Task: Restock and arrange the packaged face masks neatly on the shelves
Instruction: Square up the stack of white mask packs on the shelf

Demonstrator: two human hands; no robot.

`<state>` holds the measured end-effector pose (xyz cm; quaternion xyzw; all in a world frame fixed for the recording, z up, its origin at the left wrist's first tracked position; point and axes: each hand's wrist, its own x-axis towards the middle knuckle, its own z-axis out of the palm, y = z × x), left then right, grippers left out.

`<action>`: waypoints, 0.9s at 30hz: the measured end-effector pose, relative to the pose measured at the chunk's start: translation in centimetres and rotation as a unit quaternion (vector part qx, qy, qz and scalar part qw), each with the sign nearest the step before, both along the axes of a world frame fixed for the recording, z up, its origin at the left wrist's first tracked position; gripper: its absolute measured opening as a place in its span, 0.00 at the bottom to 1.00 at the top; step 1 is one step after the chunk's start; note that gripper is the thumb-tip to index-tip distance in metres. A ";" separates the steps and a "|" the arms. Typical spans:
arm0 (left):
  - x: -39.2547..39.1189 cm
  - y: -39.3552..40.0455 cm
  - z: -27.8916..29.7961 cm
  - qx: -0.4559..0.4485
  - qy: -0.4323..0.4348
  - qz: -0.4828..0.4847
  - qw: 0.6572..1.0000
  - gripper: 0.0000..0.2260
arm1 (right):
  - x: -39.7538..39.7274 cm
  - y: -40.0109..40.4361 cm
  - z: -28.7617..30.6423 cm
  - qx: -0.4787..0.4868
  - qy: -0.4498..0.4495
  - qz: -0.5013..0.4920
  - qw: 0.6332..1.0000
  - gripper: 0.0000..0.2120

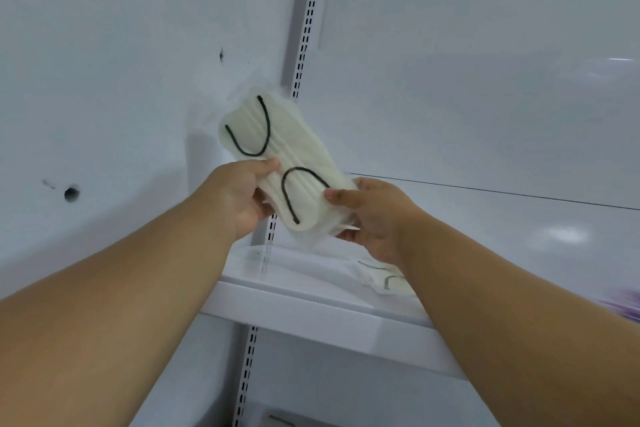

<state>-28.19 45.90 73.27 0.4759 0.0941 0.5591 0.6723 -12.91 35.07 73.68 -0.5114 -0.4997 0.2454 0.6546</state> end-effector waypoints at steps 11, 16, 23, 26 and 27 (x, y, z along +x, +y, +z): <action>-1.2 1.0 0.1 0.057 -0.015 0.065 0.996 0.27 | 2.2 -1.5 1.0 0.074 -0.011 -0.116 0.990 0.14; -2.7 2.9 0.5 0.149 0.136 0.057 0.978 0.16 | 3.7 -2.3 1.6 0.063 -0.046 -0.172 0.982 0.14; -2.9 3.9 -0.2 0.143 0.237 0.016 0.961 0.08 | 3.8 -1.5 0.7 0.010 -0.116 -0.162 0.980 0.15; -3.4 4.6 -0.3 0.105 0.231 0.047 0.966 0.10 | 3.7 -1.1 0.4 -0.005 -0.122 -0.161 0.979 0.16; -3.7 4.5 -0.4 0.092 0.238 0.045 0.966 0.10 | 3.7 -1.0 0.3 -0.005 -0.121 -0.159 0.980 0.16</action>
